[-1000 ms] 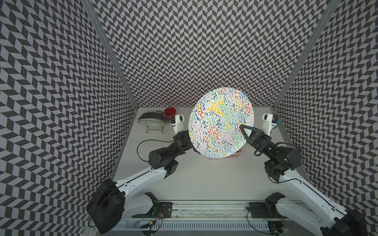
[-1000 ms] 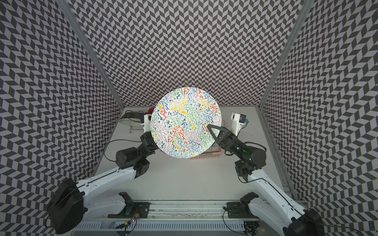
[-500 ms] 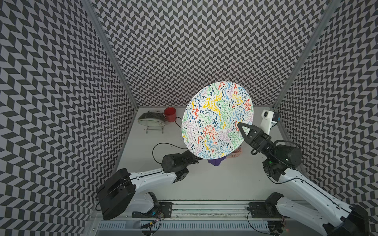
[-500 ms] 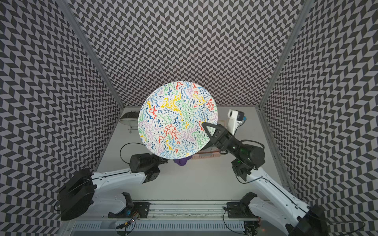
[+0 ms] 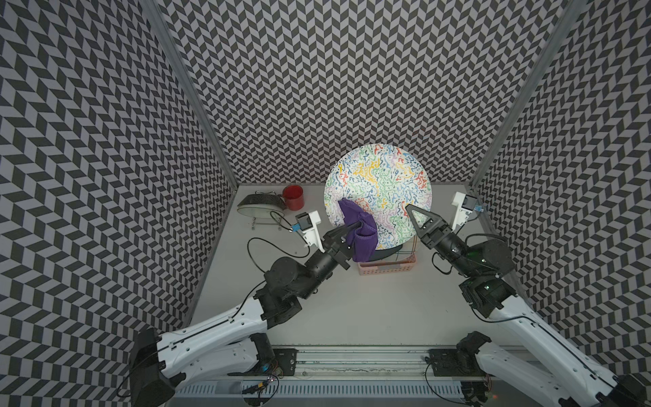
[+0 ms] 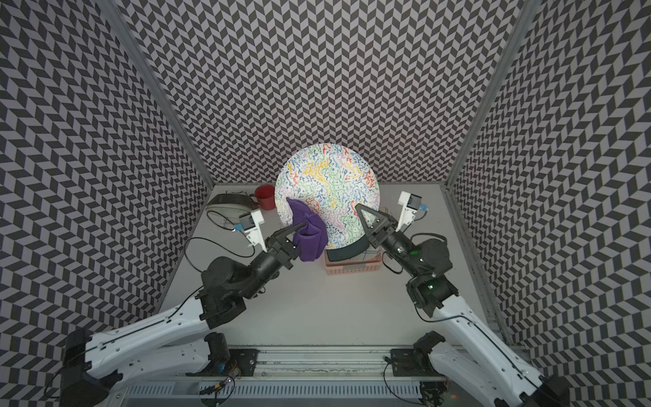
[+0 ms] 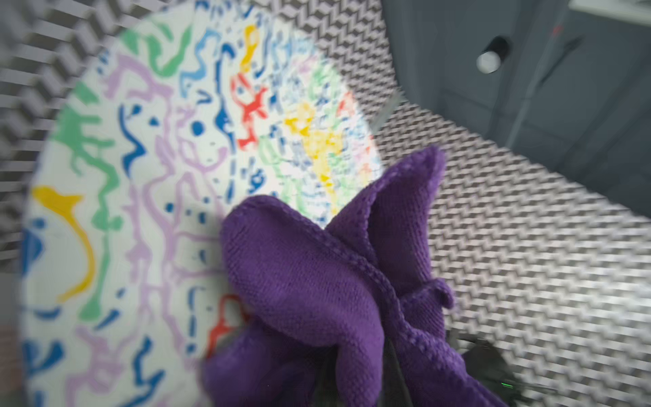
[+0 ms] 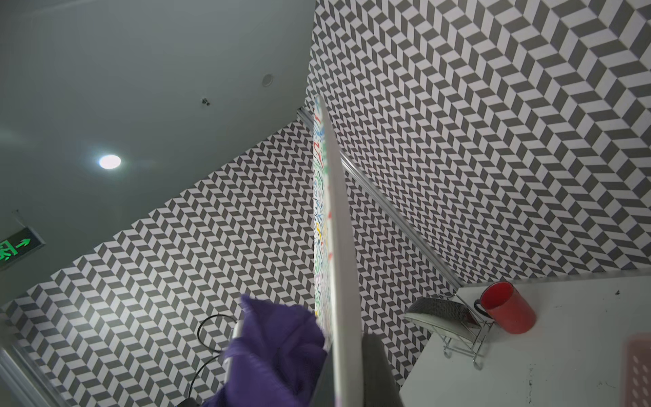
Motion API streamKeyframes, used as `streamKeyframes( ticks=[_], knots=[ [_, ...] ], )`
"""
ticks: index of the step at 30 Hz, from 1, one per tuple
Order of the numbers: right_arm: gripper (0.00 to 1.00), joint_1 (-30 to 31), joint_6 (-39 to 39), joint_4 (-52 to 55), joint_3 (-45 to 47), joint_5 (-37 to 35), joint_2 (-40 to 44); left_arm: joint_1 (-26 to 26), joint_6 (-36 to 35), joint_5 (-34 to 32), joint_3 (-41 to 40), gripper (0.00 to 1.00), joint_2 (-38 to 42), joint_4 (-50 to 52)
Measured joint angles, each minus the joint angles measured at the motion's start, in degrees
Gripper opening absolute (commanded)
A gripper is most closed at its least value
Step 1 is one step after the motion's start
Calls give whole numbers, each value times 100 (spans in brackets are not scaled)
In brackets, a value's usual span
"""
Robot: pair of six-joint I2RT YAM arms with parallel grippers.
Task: Wipe the wet plate dry
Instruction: Wipe the plate with towel.
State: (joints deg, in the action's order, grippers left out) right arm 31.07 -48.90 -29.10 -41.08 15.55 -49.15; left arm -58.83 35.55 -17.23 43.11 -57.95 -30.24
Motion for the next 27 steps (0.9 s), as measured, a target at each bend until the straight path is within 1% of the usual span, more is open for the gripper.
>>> streamKeyframes(
  ticks=[2,4,5,7,8,10,11,12,14,16,18,19,21,23,25,26,27],
  knots=[
    [0,61,291,361,79,-216,-7,-4,-319,-511,31,0,-264,319],
    [0,133,468,527,273,-345,-15,98,-527,-859,31,0,-295,789],
    [0,197,544,564,376,-378,-11,254,-597,-940,35,0,-267,962],
    [0,393,675,614,608,-428,63,750,-748,-1005,116,0,-188,1283],
    [0,595,750,638,774,-492,144,1080,-984,-999,254,0,-168,1469],
    [0,1012,802,684,1029,-688,273,1364,-1545,-857,623,0,-321,1720],
    [0,1178,802,680,1130,-765,297,1318,-1864,-728,907,0,-487,1897],
    [0,1274,767,654,1191,-791,297,1150,-2181,-610,1250,0,-732,2037],
    [0,1375,645,638,1222,-868,289,562,-2669,-446,1832,0,-1340,2114],
    [0,1307,505,684,1220,-999,284,-4,-2927,-330,2037,0,-1821,2011],
    [0,1058,387,929,1209,-1040,295,-328,-2981,-234,1869,0,-2050,1888],
    [0,861,345,1139,1211,-949,326,-308,-2922,-208,1668,0,-2026,1805],
    [0,483,201,1408,1211,-767,446,98,-2616,50,1145,0,-1751,1740],
    [0,129,118,1451,1217,-695,673,824,-2162,348,531,0,-1257,1729],
    [0,-52,111,1366,1220,-675,887,1484,-1773,483,72,0,-809,1681],
    [0,-66,103,1349,1226,-640,918,1644,-1644,590,-7,0,-686,1644],
    [0,-66,72,1287,1248,-599,916,1637,-1550,634,-24,0,-638,1641]
  ],
)
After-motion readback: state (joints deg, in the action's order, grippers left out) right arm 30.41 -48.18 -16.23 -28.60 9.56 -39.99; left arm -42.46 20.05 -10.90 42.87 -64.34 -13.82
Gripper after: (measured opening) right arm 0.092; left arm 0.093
